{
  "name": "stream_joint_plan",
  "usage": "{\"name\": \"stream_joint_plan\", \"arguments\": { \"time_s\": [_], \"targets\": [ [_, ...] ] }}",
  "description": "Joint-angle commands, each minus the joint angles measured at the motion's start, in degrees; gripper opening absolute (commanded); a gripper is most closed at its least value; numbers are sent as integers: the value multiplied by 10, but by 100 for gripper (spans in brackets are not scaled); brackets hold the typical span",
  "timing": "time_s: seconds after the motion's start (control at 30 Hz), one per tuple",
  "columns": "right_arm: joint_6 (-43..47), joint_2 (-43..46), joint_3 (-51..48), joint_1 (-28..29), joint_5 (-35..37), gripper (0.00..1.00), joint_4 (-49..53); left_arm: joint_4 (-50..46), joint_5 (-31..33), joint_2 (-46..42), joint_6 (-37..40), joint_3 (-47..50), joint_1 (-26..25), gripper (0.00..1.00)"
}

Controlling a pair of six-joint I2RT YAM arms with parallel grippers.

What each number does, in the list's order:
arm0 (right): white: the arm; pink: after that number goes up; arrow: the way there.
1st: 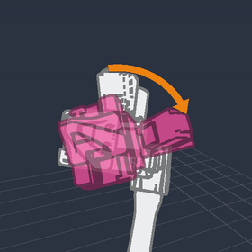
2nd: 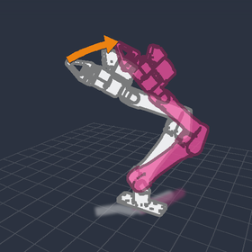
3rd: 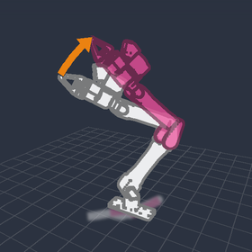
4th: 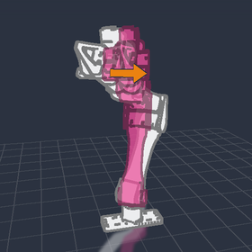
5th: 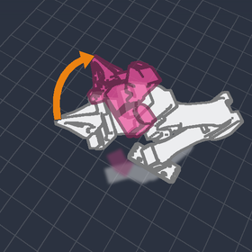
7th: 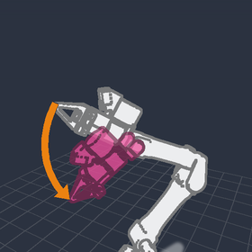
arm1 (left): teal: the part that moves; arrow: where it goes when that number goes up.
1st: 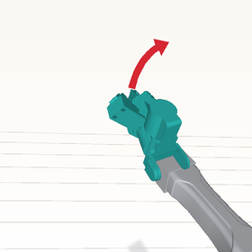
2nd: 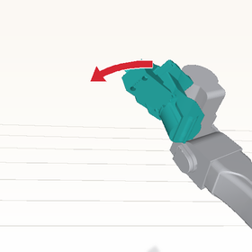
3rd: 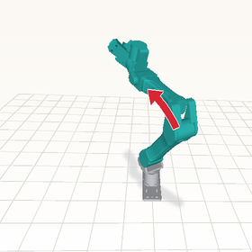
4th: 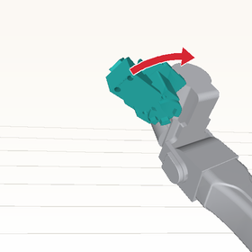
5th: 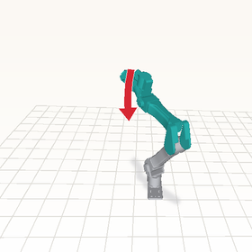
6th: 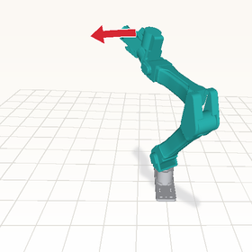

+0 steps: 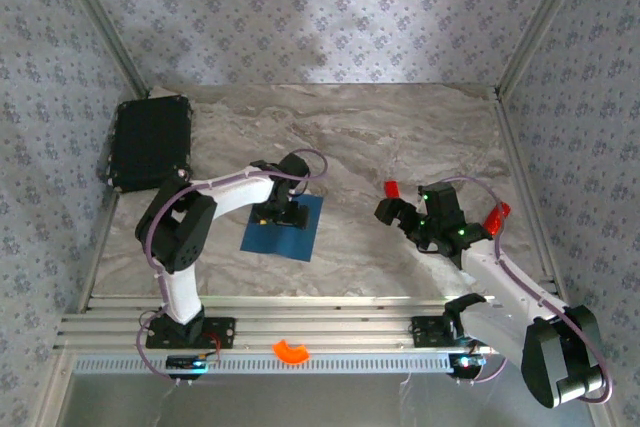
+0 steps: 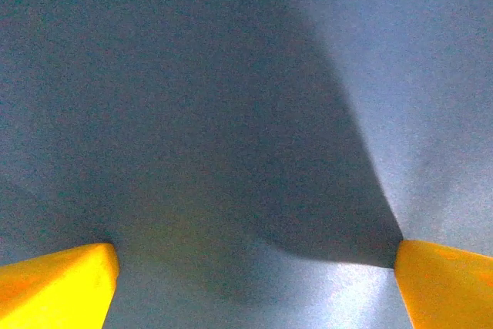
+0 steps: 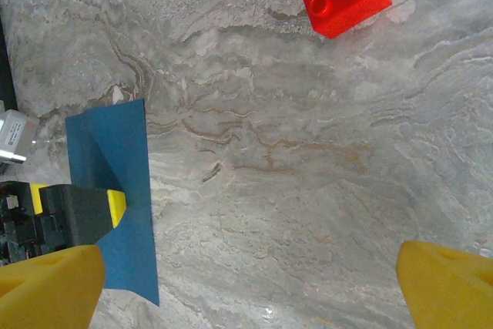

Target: Fold a paper plane with a square sheet of paper (pick it up from the middle)

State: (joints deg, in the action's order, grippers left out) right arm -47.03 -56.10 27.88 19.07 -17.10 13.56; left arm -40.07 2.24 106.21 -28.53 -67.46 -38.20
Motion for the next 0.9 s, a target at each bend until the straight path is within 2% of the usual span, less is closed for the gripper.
{"name": "stream_joint_plan", "arguments": {
  "time_s": [0.0, 0.1, 0.2, 0.33, 0.53, 0.87],
  "targets": [
    [-8, 1, -1, 4, 14, 99, 14, 7, -13, 41, 0, 27, 4, 92],
    [-8, 2, -1, 5, 16, 99, 15, 9, -14, 35, -2, 29, 2, 92],
    [-8, 0, 0, 5, 16, 99, 14, 8, -15, 25, -6, 32, 3, 87],
    [-8, 2, 2, 5, 17, 99, 14, 31, -23, 1, -4, 39, 1, 73],
    [-16, 2, 2, 6, 28, 99, 22, 62, -35, -46, -21, 45, 0, 47],
    [-39, 9, 2, 6, 61, 99, 42, 144, -116, -113, -99, 67, -1, 40]
  ]
}}
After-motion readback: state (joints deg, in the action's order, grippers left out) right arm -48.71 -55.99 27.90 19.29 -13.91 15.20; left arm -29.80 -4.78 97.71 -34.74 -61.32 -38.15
